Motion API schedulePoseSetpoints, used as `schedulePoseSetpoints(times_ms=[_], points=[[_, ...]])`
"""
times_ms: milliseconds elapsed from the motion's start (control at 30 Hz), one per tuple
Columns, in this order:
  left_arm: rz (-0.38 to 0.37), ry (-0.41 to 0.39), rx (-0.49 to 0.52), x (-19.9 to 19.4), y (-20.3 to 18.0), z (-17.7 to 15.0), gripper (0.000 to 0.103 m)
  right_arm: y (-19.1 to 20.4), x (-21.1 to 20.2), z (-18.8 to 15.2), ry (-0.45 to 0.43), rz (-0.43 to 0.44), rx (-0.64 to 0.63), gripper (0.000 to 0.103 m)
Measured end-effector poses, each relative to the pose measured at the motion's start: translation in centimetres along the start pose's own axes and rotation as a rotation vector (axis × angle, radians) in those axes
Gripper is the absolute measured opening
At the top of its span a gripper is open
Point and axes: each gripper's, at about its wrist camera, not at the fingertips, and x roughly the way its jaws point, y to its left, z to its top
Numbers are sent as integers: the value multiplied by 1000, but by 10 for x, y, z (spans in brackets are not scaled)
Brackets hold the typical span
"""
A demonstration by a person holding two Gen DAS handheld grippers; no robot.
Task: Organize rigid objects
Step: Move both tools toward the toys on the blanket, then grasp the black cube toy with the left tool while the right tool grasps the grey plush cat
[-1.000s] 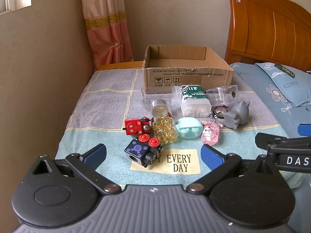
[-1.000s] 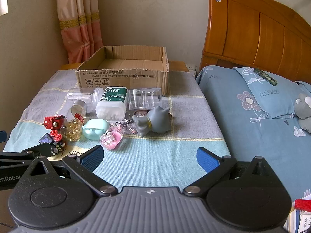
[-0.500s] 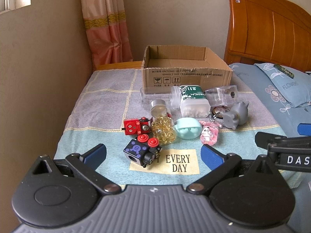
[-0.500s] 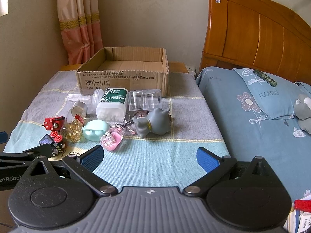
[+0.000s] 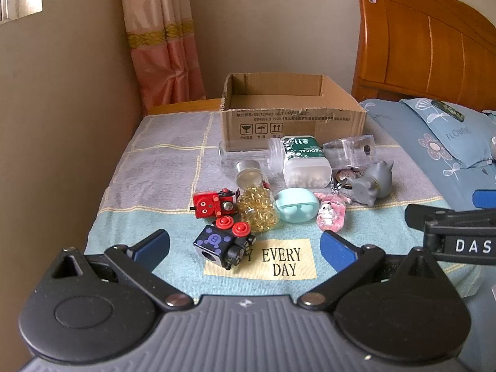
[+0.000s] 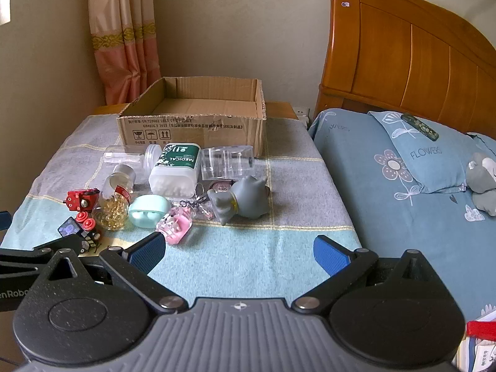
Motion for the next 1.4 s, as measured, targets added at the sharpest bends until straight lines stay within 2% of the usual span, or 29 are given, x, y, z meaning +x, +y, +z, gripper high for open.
schedulePoseSetpoints(times_ms=[467, 633, 867, 1033, 1200, 1400], points=[[-47, 15, 19, 13, 6, -1, 102, 5, 11, 3, 13, 10, -20, 103], [-46, 26, 47, 20, 11, -2, 102, 5, 16, 3, 9, 43, -31, 103], [-68, 84, 73, 43, 23, -8, 102, 6, 32, 2, 14, 78, -64, 103], [-66, 140, 116, 63, 28, -18, 102, 4, 53, -4, 54, 103, -103, 103], [-105, 176, 94, 78, 35, -22, 102, -4, 73, -11, 108, 106, -100, 103], [-147, 211, 94, 93, 34, -26, 102, -18, 87, -16, 130, 128, -91, 103]])
